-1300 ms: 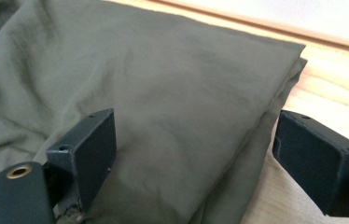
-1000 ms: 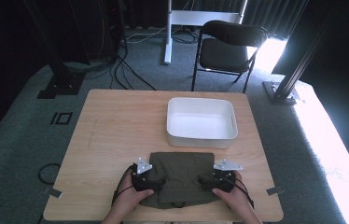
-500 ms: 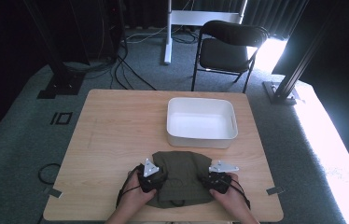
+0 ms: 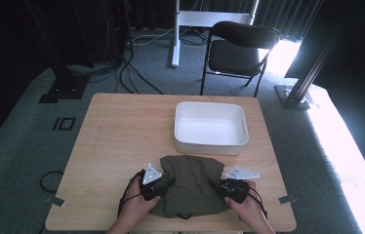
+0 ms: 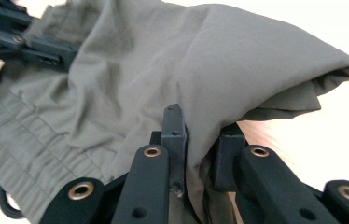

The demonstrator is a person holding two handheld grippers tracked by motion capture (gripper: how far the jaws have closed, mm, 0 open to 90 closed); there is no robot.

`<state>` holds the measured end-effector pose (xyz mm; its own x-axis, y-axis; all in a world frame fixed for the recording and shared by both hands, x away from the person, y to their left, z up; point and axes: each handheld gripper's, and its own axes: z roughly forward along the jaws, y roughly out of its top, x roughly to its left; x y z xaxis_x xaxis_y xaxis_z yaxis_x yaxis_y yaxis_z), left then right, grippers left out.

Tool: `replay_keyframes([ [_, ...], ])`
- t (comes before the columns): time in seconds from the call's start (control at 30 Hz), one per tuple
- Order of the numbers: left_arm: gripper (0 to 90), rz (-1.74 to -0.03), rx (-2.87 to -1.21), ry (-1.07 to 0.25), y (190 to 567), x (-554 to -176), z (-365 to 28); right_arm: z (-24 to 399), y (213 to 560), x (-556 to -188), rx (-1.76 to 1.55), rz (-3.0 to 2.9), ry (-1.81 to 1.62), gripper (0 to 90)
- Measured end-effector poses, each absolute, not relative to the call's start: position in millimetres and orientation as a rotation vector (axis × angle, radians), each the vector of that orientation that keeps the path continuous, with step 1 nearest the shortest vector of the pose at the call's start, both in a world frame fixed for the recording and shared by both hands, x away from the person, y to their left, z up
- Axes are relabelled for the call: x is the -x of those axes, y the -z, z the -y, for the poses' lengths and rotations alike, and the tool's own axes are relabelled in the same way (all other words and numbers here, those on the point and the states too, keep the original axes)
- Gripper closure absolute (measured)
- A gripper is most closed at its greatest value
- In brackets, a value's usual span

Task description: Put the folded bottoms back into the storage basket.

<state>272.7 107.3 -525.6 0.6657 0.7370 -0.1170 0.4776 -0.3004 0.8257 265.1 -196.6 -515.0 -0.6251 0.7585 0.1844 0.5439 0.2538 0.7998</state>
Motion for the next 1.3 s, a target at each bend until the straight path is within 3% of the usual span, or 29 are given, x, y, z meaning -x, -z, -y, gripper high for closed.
replay_keyframes([
  [0.6, 73.7, -0.875, -1.854, -0.340, 468.8, -290.9, -101.0, 220.2, 452.2, -270.8, -1.188, -2.143, -1.485, 80.6],
  [1.3, 74.7, -0.870, -1.797, -0.326, 420.2, -358.2, -79.0, 244.0, 408.2, -332.3, -1.256, -2.028, -1.522, 80.9],
])
